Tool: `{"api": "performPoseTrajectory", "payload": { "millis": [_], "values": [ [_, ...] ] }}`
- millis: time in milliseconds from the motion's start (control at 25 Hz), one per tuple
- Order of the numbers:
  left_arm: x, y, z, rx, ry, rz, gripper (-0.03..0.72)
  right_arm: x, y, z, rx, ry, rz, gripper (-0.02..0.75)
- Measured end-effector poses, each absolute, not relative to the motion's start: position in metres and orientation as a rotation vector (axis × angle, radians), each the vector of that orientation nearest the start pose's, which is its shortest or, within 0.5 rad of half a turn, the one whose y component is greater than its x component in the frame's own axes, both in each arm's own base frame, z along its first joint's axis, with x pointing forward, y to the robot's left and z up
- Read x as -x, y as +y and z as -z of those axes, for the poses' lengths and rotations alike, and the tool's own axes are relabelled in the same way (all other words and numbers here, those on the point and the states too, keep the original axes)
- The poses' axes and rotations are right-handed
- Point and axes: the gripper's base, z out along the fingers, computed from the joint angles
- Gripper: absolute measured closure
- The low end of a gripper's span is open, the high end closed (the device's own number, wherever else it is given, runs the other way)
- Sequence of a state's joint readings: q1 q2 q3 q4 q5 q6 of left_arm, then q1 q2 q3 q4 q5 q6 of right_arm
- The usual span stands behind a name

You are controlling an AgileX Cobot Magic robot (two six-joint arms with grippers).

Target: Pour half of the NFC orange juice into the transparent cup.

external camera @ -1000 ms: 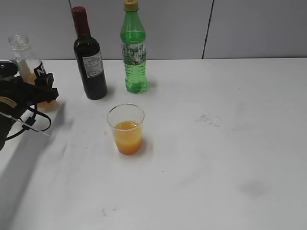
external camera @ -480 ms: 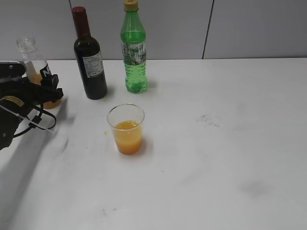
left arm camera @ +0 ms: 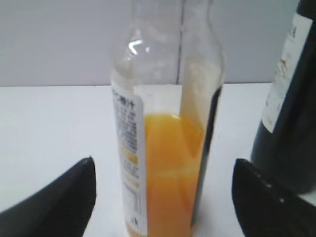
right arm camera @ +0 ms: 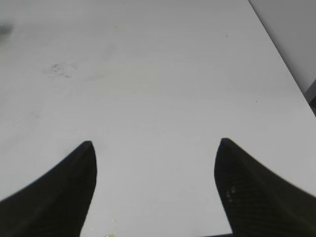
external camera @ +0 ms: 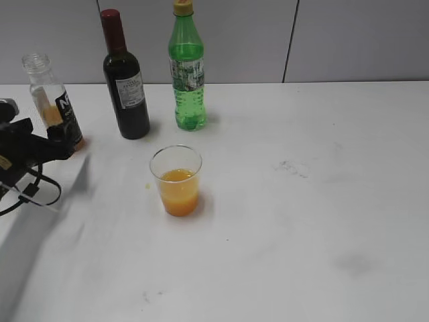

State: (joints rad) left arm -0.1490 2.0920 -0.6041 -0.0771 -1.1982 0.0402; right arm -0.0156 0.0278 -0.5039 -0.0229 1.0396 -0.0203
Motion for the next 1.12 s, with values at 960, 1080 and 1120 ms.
{"api": "performPoseTrajectory", "payload": {
  "millis": [960,1080,1120],
  "values": [
    [-0.281,-0.043,-0.270,-0.268,2.217,0.051,0.064,0.000,-0.002,-0.280,0.004,2.047,0.049,0.167],
    [-0.258,-0.040,-0.286,-0.283,2.300,0.058,0.069,0.000,-0.002,-0.280,0.004,2.047,0.049,0.167],
    [-0.249,-0.039,-0.287,-0.290,2.349,0.060,0.071,0.000,-0.002,-0.280,0.004,2.047,0.049,0.167]
  ]
}}
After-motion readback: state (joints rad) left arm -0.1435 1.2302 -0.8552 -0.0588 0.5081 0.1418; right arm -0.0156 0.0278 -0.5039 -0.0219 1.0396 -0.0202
